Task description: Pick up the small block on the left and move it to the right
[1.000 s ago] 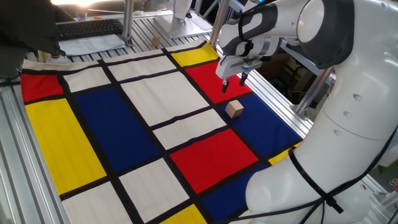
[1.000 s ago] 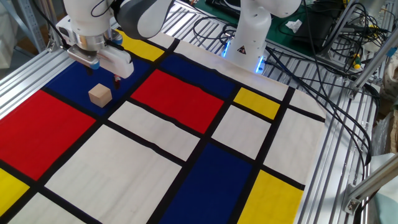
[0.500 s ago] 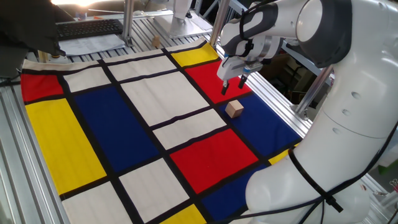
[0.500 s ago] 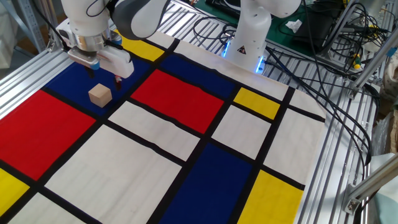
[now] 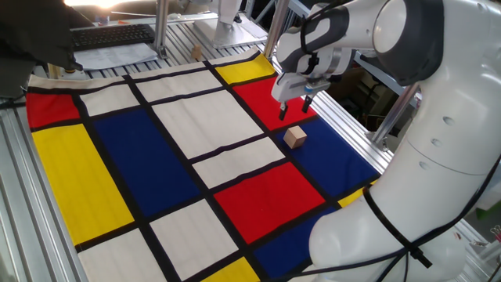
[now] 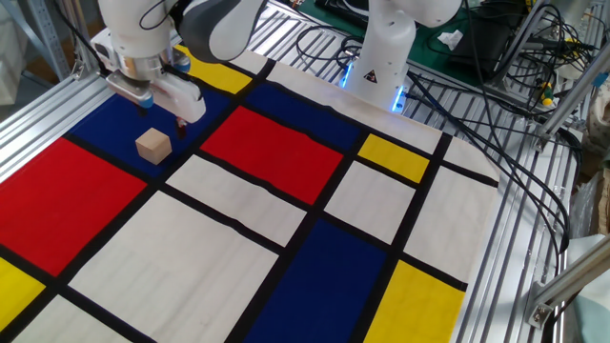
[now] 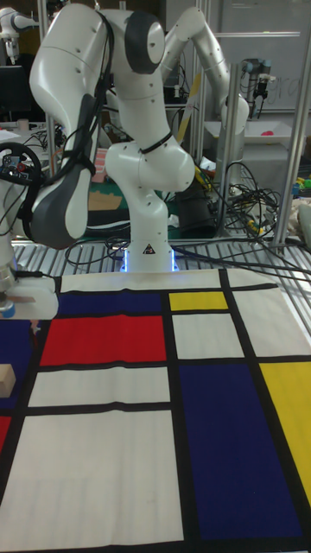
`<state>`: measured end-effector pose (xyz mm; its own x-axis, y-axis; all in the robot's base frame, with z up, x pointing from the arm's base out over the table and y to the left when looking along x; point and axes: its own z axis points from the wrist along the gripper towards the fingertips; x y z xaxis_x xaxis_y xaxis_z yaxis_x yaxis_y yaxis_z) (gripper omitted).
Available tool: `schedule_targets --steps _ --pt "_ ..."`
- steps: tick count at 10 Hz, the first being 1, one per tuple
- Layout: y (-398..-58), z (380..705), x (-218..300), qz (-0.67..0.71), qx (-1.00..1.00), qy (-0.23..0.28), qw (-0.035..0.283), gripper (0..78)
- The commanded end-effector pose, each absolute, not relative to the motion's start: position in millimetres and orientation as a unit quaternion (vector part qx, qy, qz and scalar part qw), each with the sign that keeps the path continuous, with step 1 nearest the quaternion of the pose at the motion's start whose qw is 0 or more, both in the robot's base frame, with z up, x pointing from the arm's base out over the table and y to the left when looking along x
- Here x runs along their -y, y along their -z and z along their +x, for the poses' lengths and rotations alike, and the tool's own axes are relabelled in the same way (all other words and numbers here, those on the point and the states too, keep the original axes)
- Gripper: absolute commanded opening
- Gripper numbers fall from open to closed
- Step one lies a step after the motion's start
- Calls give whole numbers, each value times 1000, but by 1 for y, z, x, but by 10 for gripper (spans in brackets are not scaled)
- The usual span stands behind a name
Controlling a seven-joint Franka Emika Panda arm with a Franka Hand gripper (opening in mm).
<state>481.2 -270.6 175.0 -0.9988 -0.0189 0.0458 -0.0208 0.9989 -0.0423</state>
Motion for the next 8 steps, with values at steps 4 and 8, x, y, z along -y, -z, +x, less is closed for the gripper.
schedule_targets --steps 4,8 --pt "-146 484 300 35 999 -31 17 775" --pt "-119 486 331 69 997 -23 14 775"
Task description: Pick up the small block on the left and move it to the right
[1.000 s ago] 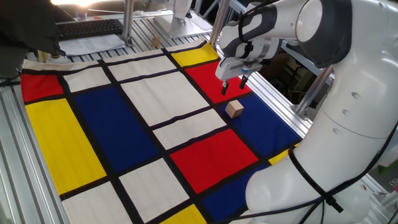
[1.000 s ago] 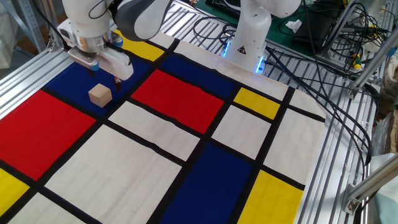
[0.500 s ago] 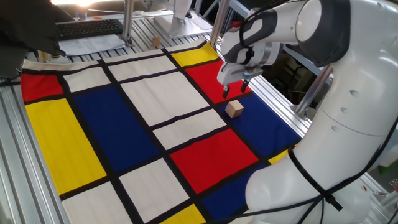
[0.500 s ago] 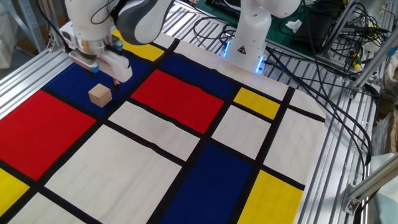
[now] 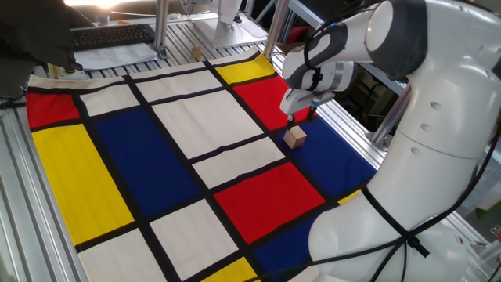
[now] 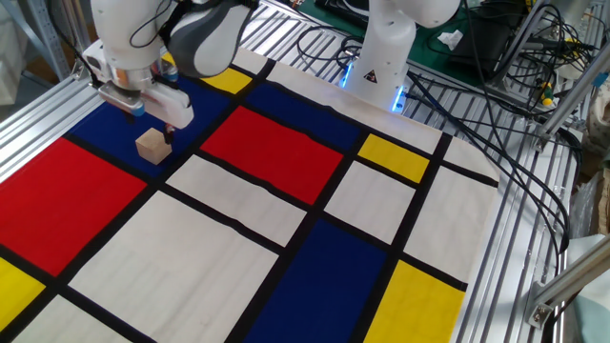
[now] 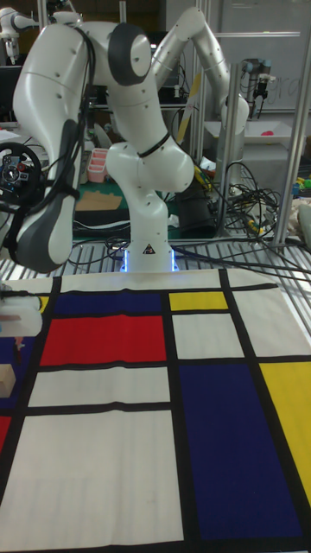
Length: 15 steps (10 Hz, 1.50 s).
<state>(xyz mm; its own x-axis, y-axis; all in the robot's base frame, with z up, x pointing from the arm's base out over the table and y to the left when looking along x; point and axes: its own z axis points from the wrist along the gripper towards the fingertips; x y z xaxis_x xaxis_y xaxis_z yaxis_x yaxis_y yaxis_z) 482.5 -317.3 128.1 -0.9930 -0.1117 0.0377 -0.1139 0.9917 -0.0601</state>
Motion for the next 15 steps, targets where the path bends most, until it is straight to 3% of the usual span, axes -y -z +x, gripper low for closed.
schedule_targets --steps 1,5,9,15 --pt "-116 487 332 63 998 -16 13 775" --pt "-96 494 321 42 999 -2 1 775" --pt "-92 494 319 42 999 -3 28 775" --pt "-84 474 318 29 999 -4 25 775"
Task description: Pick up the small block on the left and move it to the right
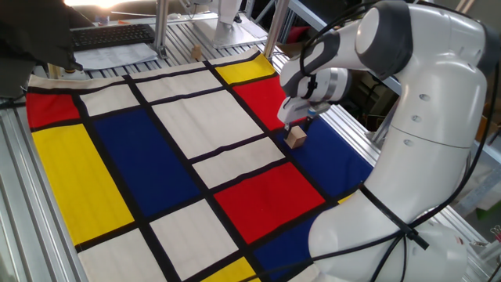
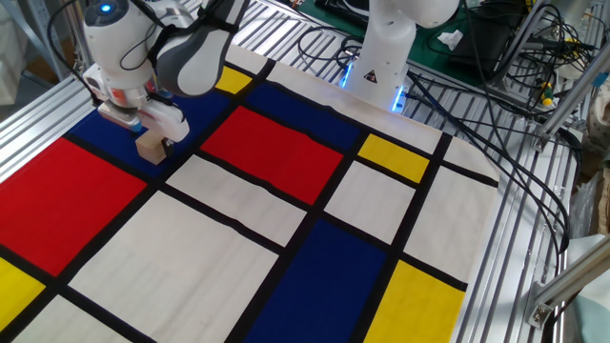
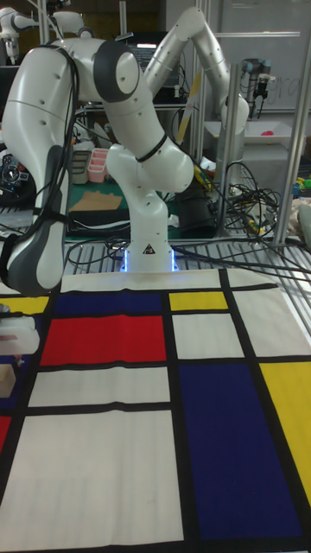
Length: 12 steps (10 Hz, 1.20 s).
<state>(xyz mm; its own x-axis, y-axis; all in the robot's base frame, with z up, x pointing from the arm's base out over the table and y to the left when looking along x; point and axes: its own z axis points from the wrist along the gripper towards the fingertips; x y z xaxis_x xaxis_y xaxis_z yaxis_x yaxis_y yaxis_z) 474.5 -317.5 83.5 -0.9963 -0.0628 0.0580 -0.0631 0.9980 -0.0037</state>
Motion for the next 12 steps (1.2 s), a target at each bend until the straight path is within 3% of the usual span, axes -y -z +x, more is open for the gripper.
schedule_targets --steps 1,12 --pt "-84 474 319 26 999 -4 23 775" --pt "-72 472 322 27 999 -3 19 775"
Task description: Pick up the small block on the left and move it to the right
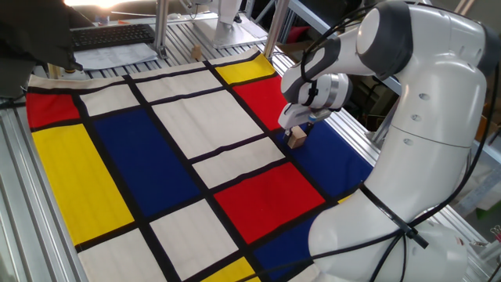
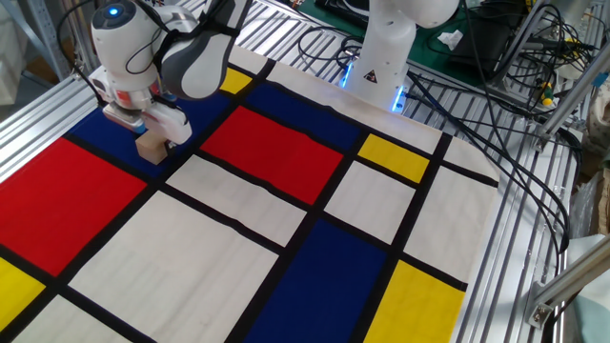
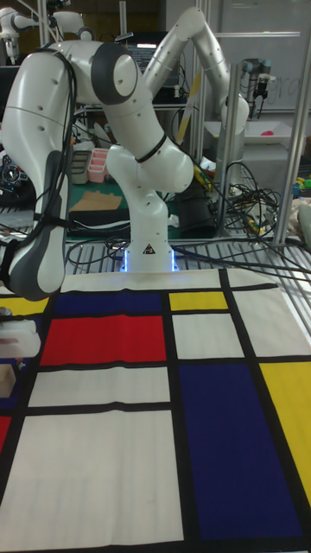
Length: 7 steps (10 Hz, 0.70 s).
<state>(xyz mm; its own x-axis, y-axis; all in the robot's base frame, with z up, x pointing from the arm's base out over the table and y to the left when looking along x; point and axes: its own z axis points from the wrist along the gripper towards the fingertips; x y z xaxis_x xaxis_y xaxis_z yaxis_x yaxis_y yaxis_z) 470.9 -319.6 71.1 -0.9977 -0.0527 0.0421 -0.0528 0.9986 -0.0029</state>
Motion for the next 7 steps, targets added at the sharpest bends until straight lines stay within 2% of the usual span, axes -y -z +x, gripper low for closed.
schedule_targets --steps 1,7 --pt "-71 472 323 29 999 -3 19 775" --pt "-71 472 323 37 999 -2 19 775"
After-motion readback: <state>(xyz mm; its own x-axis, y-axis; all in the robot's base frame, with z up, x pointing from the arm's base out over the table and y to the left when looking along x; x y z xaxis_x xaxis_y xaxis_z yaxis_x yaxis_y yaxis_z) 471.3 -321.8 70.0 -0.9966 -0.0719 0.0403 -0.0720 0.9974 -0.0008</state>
